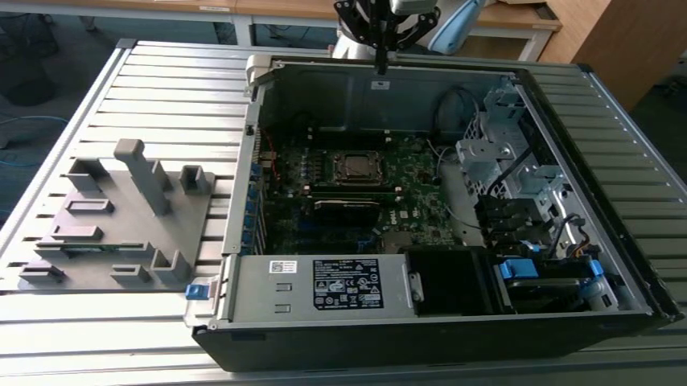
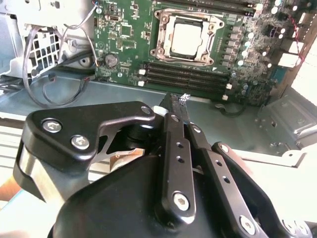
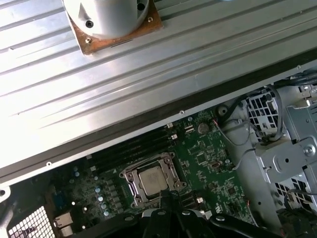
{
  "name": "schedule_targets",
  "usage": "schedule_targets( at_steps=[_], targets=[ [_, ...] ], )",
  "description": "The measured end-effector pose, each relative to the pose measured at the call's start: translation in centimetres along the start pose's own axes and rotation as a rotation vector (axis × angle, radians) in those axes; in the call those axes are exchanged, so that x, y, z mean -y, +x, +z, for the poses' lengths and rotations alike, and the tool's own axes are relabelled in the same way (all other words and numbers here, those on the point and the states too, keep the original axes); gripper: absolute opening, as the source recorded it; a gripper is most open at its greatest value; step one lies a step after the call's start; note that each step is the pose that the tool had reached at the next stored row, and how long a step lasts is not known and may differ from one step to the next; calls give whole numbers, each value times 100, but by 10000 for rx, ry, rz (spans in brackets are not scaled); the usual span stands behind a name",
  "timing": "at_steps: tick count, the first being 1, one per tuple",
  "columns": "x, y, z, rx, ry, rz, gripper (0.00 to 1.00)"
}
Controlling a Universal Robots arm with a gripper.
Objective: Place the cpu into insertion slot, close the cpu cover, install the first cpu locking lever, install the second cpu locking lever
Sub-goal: 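Install the second cpu locking lever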
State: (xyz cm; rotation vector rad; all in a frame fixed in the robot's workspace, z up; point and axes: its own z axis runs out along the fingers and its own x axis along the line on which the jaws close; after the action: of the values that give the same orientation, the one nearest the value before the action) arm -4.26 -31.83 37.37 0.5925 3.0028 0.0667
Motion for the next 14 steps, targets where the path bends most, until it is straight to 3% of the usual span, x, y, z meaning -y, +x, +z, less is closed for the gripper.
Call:
schedule_targets(
  at_steps=[14],
  targets=[
    [0, 0, 0, 3, 7, -5, 10]
  ],
)
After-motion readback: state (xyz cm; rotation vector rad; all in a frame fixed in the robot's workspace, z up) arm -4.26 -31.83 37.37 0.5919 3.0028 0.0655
